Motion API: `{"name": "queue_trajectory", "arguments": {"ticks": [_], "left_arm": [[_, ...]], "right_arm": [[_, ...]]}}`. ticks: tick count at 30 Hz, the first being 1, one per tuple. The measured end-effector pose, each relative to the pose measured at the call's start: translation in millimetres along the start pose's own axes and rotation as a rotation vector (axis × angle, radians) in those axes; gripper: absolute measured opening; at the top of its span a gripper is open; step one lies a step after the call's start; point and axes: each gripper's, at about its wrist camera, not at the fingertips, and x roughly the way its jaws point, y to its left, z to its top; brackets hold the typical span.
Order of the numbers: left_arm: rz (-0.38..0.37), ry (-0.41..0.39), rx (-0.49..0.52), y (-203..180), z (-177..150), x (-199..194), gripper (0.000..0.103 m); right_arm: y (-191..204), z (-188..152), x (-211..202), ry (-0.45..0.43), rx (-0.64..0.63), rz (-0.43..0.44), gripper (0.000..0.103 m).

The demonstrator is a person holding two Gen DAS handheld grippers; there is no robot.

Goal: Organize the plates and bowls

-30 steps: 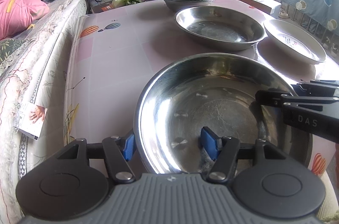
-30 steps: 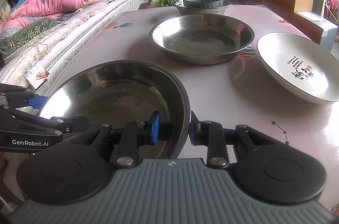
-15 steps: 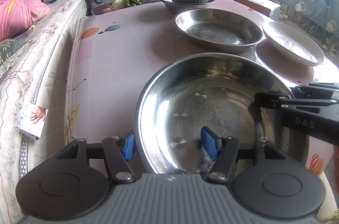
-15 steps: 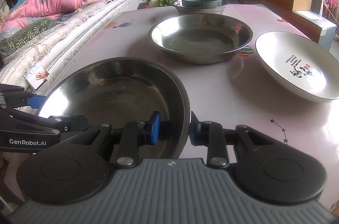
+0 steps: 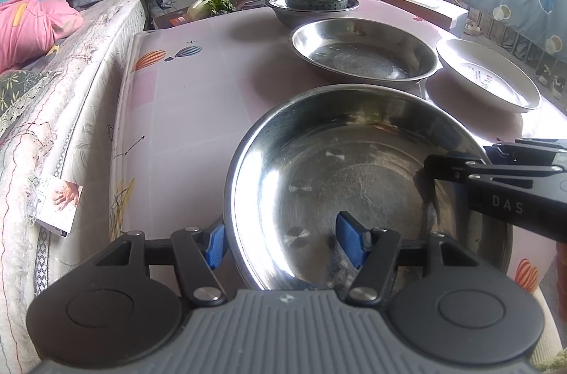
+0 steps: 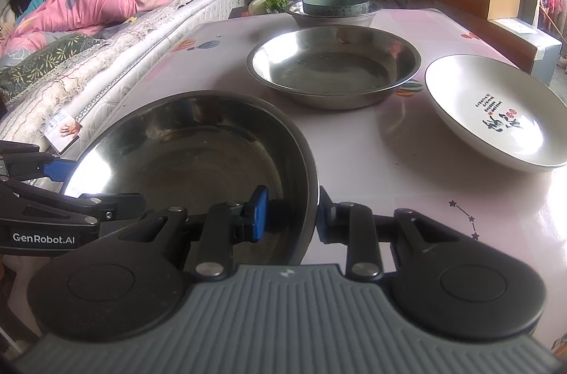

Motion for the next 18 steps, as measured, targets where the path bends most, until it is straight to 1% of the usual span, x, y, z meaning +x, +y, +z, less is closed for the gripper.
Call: {"name": "queue_trajectory", "arguments": {"ticks": [18], "left_arm": [[-0.004, -0.029, 0.002, -5, 8, -11, 0.064]], "right_arm": [[-2, 6, -12, -0.015, 0.018, -0.009, 0.027]]}}
